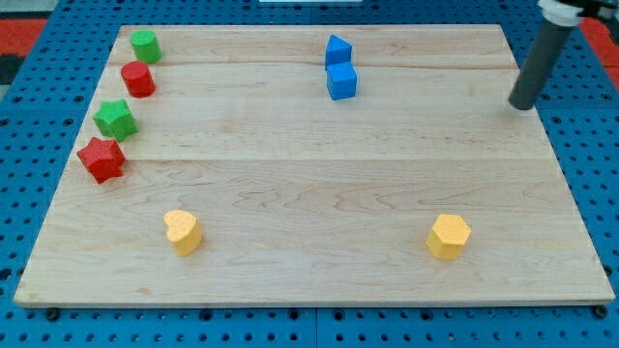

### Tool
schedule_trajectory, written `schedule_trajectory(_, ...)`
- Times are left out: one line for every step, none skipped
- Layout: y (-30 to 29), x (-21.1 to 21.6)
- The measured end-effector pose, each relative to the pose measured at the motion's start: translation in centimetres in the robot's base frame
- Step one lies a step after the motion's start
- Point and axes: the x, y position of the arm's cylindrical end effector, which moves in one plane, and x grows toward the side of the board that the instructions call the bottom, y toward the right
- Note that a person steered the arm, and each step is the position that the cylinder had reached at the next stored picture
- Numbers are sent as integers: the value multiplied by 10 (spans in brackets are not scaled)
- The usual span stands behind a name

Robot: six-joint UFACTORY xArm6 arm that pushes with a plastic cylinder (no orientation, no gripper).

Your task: Move your arm to the right of the yellow hexagon

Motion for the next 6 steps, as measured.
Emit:
schedule_trajectory(22, 42)
schedule_trajectory(45, 59)
schedule_trajectory(50, 99)
schedule_trajectory(50, 147)
schedule_trajectory(41, 210)
schedule_trajectory(-11, 233)
